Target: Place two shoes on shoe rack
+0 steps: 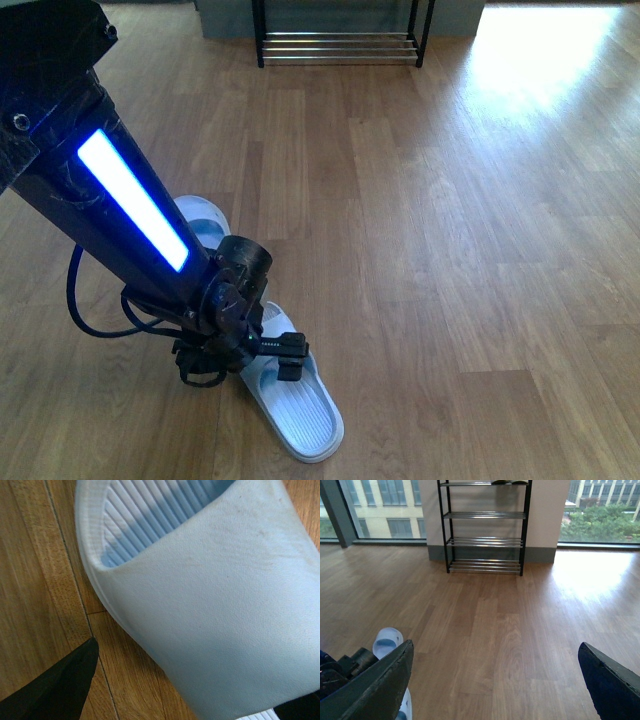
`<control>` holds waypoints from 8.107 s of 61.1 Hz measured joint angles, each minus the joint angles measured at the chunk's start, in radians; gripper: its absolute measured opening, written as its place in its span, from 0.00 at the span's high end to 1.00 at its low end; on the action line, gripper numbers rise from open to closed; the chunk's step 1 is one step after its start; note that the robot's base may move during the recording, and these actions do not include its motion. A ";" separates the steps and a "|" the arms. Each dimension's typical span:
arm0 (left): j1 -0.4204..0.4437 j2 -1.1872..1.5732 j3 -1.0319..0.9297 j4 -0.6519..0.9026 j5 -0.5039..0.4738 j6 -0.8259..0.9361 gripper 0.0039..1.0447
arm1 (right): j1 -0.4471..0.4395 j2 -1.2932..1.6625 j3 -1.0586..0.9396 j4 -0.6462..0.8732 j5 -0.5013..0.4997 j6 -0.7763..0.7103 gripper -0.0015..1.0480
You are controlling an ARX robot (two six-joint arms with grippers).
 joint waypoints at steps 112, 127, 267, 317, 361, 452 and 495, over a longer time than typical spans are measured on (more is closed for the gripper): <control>0.327 -2.251 -1.487 0.155 -0.516 0.125 0.84 | 0.000 0.000 0.000 0.000 0.000 0.000 0.09; 0.475 -2.223 -1.486 0.140 -0.398 -0.026 0.45 | 0.000 0.000 0.000 0.000 0.001 0.000 0.09; 0.427 -2.210 -1.484 0.145 -0.401 -0.031 0.09 | 0.000 0.000 0.000 0.000 -0.003 0.000 0.09; 0.427 -2.210 -1.484 0.145 -0.401 -0.031 0.09 | 0.000 0.000 0.000 0.000 -0.003 0.000 0.09; 0.447 -2.033 -1.399 0.043 -0.043 -0.280 0.09 | 0.000 0.000 0.000 0.000 -0.002 0.000 0.09; 0.148 -0.195 -0.445 -0.176 -0.255 0.448 0.09 | 0.000 0.000 0.000 0.000 -0.001 0.000 0.09; 0.166 -0.032 -0.420 0.142 -0.358 0.565 0.32 | 0.000 0.000 0.000 0.000 0.000 0.000 0.09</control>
